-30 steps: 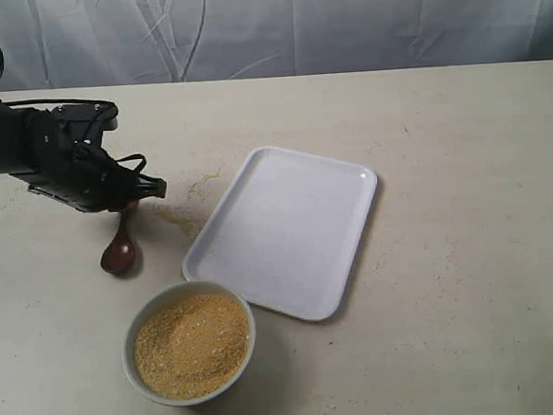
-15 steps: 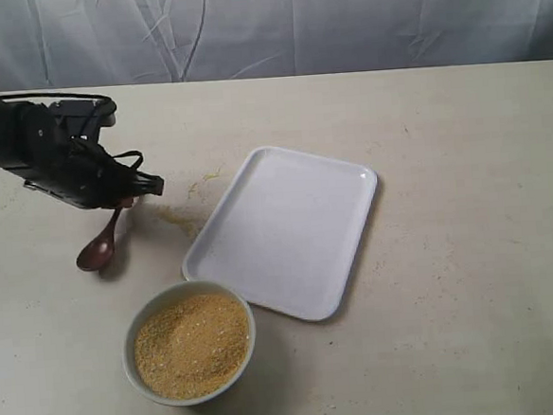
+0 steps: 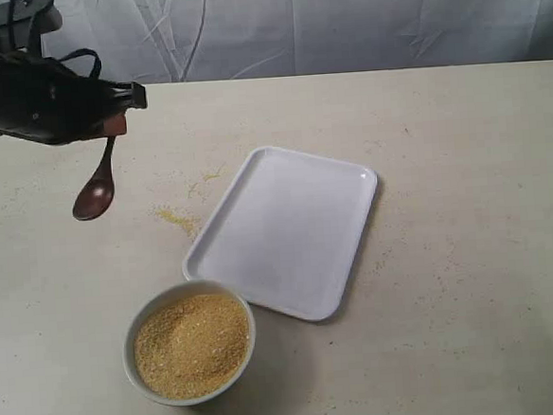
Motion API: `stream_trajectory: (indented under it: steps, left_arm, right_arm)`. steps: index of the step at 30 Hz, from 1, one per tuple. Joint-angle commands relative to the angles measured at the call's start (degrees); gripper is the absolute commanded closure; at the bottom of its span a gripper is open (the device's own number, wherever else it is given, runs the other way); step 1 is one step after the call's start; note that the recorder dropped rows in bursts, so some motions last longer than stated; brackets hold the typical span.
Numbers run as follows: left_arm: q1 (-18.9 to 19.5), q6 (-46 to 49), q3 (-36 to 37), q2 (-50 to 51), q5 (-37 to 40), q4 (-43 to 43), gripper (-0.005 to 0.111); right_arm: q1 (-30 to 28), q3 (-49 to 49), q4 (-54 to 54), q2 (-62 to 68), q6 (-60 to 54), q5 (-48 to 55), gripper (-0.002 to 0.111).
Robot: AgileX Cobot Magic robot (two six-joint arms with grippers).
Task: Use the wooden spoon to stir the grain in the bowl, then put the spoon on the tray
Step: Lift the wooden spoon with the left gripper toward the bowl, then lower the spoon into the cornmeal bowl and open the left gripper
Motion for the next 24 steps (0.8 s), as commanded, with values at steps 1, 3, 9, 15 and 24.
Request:
stream_trajectory:
  steps: [1,3,9,15,24]
  left_arm:
    - [-6.22,-0.05,6.85,-6.1,-2.99,-6.08,0.107]
    - [-9.92,-0.05,10.27,-7.2,-6.32,-9.11,0.107]
    - [-17.98,-0.19,17.28,-7.33,-15.35,-14.51,0.107]
    - [-20.95,-0.19,22.37,-7.33,-22.77,-23.12,0.107]
    - [-28.35,-0.19,29.55,-7.92,-38.93,-42.46,0.107]
  right_arm:
    - [0.16,0.11,0.05,-0.3,-0.07,-0.54,0.108]
    - [0.16,0.11,0.05,-0.3,-0.07,-0.54,0.108]
    - [0.16,0.11,0.05,-0.3,-0.07,-0.54,0.108]
    - [0.16,0.11,0.05,-0.3,-0.07,-0.54,0.108]
    - [0.16,0.11,0.05,-0.3,-0.07,-0.54,0.108]
